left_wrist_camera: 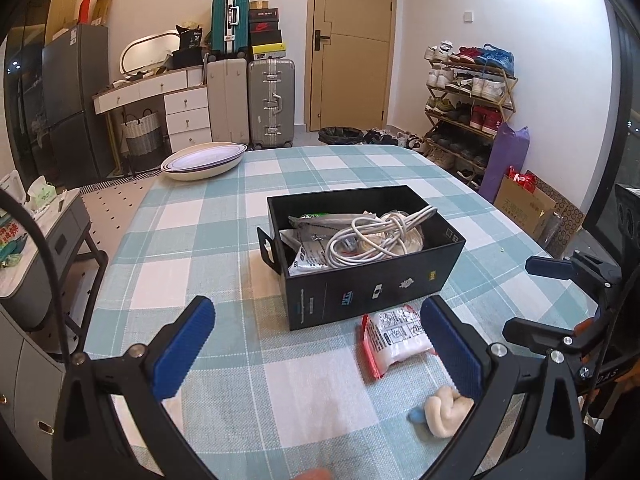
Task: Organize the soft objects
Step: 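Move the right tool to the white plush toy while the left tool approaches the red-edged wipes packet, then grasp the wipes packet with the left tool while the right tool grasps the plush toy, then carry the wipes packet and plush toy over the black box with both tools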
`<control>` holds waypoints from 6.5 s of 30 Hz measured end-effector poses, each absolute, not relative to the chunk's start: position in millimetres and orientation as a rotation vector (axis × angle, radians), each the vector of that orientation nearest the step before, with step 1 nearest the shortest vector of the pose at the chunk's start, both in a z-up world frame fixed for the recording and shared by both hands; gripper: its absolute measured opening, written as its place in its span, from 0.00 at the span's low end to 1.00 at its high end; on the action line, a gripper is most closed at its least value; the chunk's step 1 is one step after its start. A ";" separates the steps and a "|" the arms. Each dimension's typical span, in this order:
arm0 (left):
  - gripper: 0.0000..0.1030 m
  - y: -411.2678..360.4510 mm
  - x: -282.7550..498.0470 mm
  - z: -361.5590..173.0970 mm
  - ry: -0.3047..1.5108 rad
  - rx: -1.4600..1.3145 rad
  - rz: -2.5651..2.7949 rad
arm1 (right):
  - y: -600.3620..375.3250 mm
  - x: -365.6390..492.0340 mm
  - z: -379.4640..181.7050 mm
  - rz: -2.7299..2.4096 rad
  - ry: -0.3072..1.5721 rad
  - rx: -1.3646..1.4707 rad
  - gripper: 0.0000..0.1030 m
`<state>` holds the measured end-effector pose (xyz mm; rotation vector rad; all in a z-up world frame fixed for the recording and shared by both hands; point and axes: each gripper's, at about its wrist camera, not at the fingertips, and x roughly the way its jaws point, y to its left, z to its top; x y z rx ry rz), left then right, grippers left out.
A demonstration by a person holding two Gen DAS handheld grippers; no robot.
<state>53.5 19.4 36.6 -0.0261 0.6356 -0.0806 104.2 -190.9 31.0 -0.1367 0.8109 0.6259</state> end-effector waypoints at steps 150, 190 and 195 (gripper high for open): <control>0.48 -11.4 68.6 18.5 0.729 -0.014 -0.136 | -199.6 101.7 37.0 0.633 0.779 -0.026 0.91; 0.48 2.7 136.0 20.0 0.734 0.024 -0.136 | -141.3 194.9 55.6 0.555 0.741 -0.037 0.91; 0.48 2.7 142.1 18.1 0.738 0.021 -0.148 | -130.6 211.2 49.6 0.539 0.751 -0.037 0.91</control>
